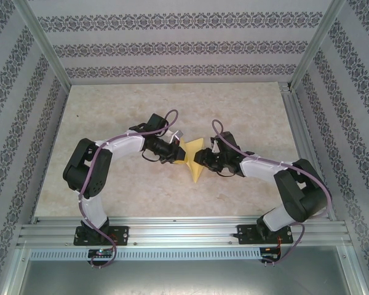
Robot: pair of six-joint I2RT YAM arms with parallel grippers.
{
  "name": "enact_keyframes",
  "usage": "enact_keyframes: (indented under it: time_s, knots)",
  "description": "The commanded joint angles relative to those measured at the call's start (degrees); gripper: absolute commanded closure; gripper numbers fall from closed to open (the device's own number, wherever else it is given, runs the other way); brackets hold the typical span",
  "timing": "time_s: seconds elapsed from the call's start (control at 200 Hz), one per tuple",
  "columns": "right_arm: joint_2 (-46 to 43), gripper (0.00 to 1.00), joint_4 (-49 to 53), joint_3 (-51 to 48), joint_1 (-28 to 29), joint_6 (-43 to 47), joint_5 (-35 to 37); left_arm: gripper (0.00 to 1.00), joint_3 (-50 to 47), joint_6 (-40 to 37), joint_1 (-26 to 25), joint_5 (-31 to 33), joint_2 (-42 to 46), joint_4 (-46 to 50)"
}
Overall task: Fold a paper plane with a square sheet of paper (pick it up from the middle)
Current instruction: Fold the wing for the fifth time at the center of the table.
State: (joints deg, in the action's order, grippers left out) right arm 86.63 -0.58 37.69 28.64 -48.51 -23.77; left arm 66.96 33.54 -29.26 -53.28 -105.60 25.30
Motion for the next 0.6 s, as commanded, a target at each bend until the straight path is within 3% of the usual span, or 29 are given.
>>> enact_keyframes:
  time_s: [0.0,0.23,0.594]
  knots:
    - [0.14,0.59,2.14,-1.78,-0.99,1.17,1.66,0.97,-0.45,0.05,0.50,-0.47,-0.47,-2.67]
    - [2.57,0.52,-3.50,-3.23,-0.84,-1.10,-1.20,0.96,-0.43,-0.12,0.36,-0.69,-0.41,-2.32]
    - [5.81,0.52,-5.89,-0.60,0.27,-1.49,-3.28,0.96,0.00,-0.36,0.36,-1.13,-0.70,-1.93]
